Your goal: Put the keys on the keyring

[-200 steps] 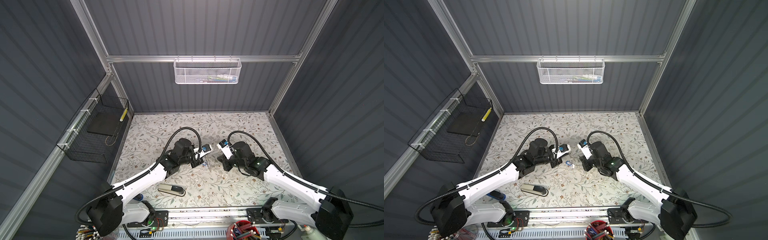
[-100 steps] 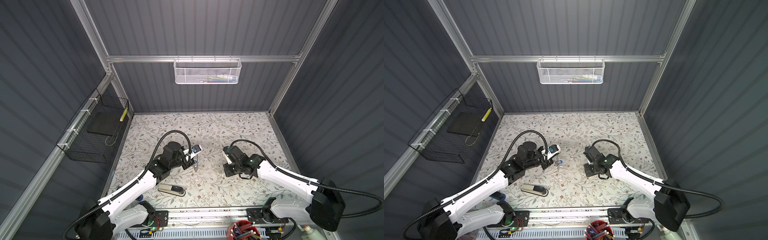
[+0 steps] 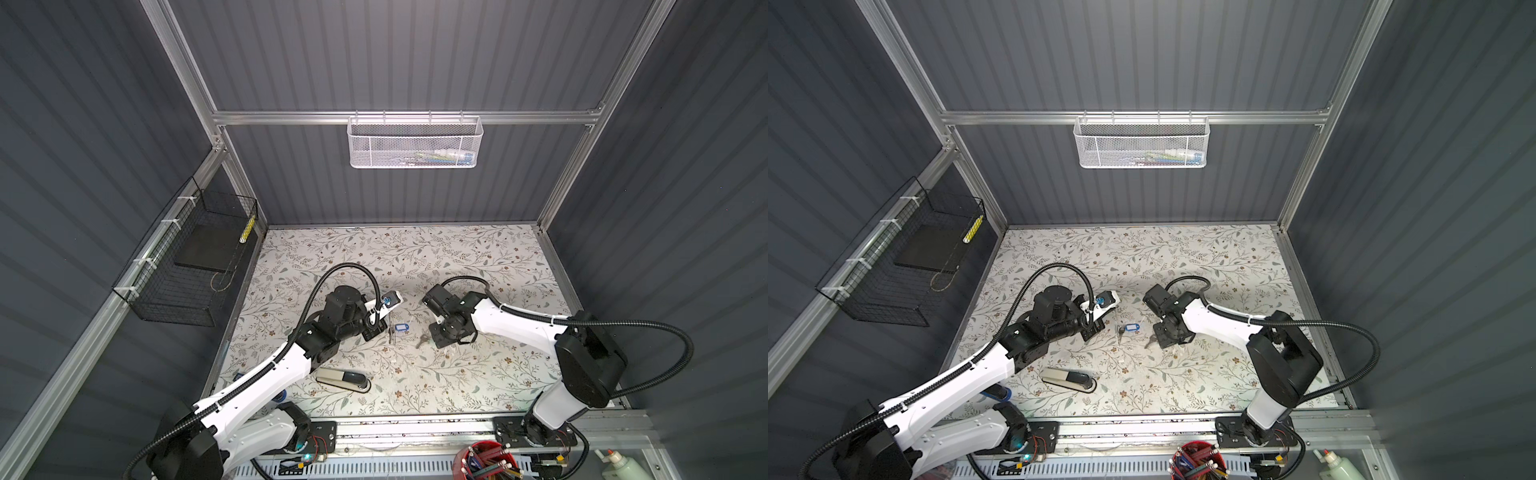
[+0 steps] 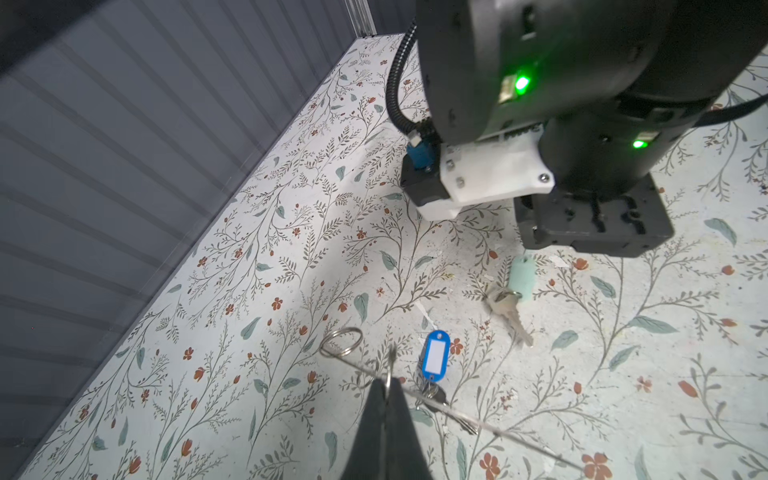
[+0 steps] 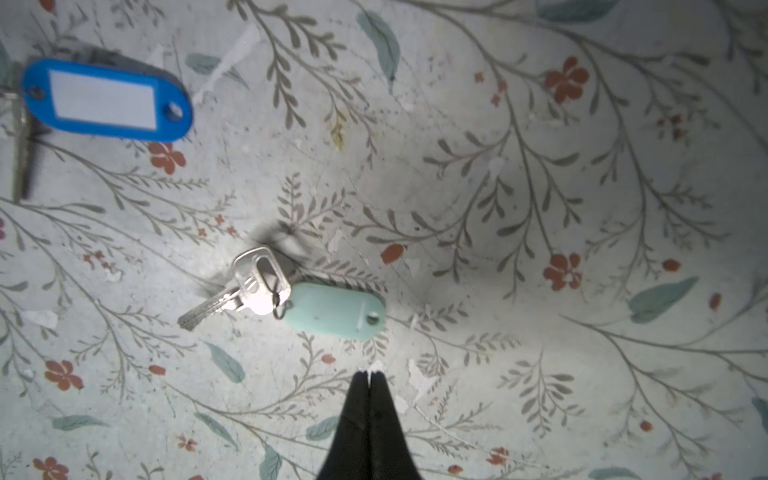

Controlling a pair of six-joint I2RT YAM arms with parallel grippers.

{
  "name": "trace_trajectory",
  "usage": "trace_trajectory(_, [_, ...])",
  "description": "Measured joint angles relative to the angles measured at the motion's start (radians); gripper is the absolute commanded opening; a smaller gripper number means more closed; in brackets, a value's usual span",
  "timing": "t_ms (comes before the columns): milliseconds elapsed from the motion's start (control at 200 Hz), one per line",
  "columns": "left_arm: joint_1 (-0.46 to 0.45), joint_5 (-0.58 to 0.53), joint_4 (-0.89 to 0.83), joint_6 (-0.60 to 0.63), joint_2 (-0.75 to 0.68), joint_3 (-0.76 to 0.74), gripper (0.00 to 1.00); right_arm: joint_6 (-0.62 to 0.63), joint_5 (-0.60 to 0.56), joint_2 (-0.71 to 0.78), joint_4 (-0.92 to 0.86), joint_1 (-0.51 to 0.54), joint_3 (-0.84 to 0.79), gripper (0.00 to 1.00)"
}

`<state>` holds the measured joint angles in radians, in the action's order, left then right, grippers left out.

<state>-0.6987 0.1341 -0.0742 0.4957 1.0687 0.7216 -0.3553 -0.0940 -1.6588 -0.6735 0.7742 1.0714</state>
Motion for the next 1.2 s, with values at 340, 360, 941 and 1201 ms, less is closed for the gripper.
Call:
trace_trajectory(340, [0.002,-0.015,0.0,0.001,0.0,0.0,0.0,0.111,0.044,-0.111,0.053,0.0,0.084,0.15])
trace_trajectory(360, [0.005,-0.016,0.0,0.001,0.0,0.0,0.0,0.114,0.047,-0.108,0.063,0.0,0.077,0.18])
trace_trajectory(941, [0.04,-0.019,0.015,0.001,0.0,-0.002,0.0,0.151,0.177,-0.13,0.107,-0.014,0.083,0.28])
trace_trajectory(1201, [0.04,-0.018,0.015,0.001,0.0,-0.002,0.0,0.147,0.202,-0.177,0.045,-0.027,0.132,0.25])
